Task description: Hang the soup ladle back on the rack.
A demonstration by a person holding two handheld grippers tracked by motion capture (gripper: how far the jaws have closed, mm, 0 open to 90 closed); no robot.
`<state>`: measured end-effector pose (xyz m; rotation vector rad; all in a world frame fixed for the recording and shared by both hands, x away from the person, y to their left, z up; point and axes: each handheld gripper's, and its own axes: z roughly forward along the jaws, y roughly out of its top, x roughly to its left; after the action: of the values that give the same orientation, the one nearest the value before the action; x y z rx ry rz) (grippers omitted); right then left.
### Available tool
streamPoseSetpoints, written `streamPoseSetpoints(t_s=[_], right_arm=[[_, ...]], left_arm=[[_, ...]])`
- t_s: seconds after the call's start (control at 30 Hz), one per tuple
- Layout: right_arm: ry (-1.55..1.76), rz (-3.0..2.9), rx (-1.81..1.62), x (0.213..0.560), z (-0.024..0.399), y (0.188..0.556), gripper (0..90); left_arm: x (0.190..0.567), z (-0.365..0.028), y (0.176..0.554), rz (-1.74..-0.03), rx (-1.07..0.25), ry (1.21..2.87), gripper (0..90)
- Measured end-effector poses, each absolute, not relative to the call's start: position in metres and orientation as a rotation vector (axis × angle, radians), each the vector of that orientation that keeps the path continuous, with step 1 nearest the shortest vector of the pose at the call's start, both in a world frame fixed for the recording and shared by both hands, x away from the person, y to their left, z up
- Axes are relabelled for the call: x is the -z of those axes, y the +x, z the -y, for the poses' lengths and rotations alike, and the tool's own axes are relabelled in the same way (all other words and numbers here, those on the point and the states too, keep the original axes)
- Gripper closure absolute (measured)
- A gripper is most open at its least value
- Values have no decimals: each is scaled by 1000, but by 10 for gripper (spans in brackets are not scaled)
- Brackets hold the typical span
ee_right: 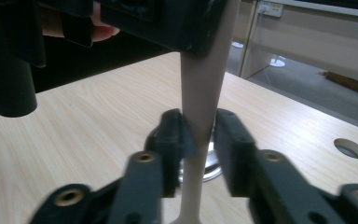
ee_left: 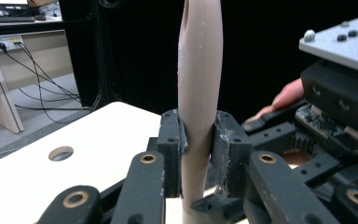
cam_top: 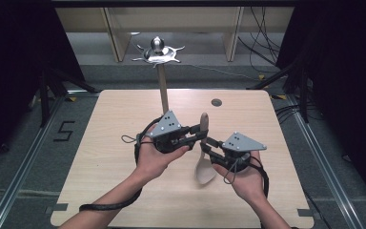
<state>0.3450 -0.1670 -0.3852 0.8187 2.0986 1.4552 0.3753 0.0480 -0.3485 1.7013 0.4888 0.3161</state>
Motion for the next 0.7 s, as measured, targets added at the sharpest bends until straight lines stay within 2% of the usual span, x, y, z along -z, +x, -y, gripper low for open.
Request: streamPoseSetpoints(t_s=[0.03, 0.07, 0.13, 0.17, 0.2, 0.37, 0.7], right_arm=[[819, -2099, -1455, 385, 167, 345, 652], [830, -2117, -1439, 384, 169, 343, 586], [795, -2129, -1423, 385, 174, 343, 520], [795, -2129, -1423, 385, 174, 343, 520], [833, -2124, -1418, 387, 179, 340, 472], [849, -2126, -1435, 396, 193, 336, 434], [952, -2124, -1405, 410, 216, 332, 430]], left_arm=[[349, -48, 375, -489, -316, 1701, 740], [347, -53, 377, -485, -318, 1710, 739], [346, -60, 380, -471, -317, 1721, 739], [346, -60, 380, -471, -317, 1721, 740], [343, -66, 382, -462, -311, 1734, 740], [336, -81, 386, -425, -323, 1771, 739], [315, -119, 396, -381, -312, 1776, 739]])
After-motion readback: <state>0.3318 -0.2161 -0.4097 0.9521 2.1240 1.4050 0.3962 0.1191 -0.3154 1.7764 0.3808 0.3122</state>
